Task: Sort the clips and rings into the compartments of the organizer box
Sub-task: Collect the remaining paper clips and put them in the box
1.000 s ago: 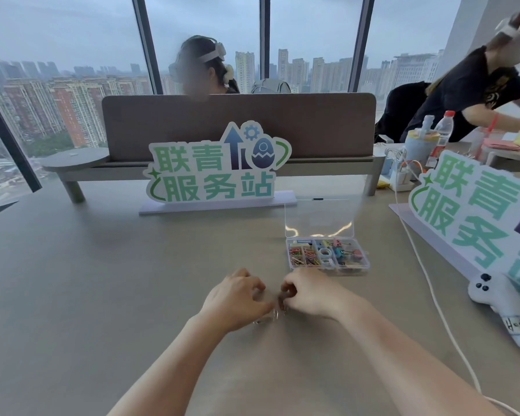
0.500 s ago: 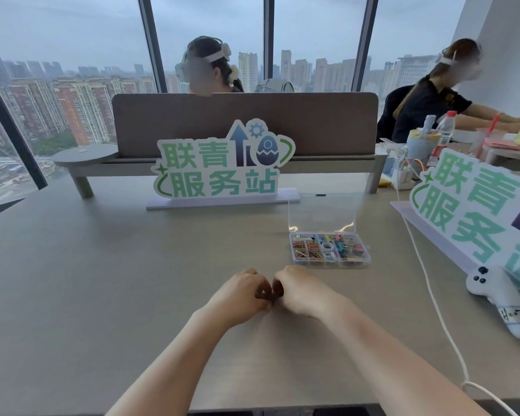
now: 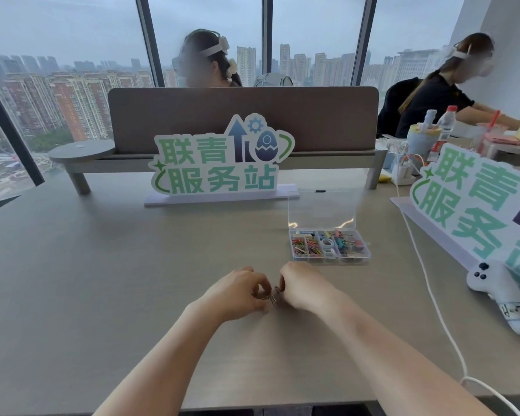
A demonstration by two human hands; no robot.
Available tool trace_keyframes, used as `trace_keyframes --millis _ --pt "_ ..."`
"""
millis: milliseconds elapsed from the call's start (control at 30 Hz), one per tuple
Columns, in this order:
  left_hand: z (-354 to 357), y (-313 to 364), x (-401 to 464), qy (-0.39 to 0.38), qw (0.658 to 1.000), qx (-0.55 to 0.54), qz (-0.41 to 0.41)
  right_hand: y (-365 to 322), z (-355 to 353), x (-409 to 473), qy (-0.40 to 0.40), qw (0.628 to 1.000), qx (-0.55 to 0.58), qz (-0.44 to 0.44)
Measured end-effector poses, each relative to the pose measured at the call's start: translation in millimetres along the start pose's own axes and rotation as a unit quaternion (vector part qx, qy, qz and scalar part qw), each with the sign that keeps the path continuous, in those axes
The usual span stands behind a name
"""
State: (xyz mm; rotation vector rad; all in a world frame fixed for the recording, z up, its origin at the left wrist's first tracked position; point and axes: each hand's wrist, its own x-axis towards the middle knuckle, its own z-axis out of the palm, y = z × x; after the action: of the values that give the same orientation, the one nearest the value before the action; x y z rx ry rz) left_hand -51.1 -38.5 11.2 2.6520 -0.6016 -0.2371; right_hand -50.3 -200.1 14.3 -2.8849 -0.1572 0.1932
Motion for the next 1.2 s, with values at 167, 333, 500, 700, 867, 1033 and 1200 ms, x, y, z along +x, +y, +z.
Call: trace_keyframes --millis 167,333,500,700,867,1033,1200 --pt "-0.2 3.6 5.3 0.004 1.0 -0.003 -0.007 -6.1 -2.2 3.4 -0.026 1.0 0.005 -0.006" --pt "-3.3 7.7 9.8 -0.013 1.0 -0.011 -0.022 -11.8 -8.3 3.8 -0.064 0.998 0.011 0.0" --pt "-3.3 9.1 12.4 -0.035 0.999 -0.01 -0.033 -13.6 -8.9 3.8 -0.083 0.996 0.016 0.009" --pt "0.0 2.2 8.9 -0.017 0.999 -0.015 -0.046 -8.7 -12.6 -1.5 -0.078 0.996 0.048 0.003" --pt "-1.7 -1.0 2.7 -0.004 0.999 -0.024 -0.039 -6.2 -20.2 -6.4 -0.102 0.987 0.121 0.004" --pt "-3.9 -3.7 -5.9 0.041 0.997 -0.053 -0.029 -14.1 -17.9 -13.3 -0.111 0.986 0.128 -0.01" --pt "-6.8 -13.5 -13.7 0.057 0.994 -0.074 -0.055 -18.2 -9.4 -16.6 -0.084 0.993 0.081 -0.011"
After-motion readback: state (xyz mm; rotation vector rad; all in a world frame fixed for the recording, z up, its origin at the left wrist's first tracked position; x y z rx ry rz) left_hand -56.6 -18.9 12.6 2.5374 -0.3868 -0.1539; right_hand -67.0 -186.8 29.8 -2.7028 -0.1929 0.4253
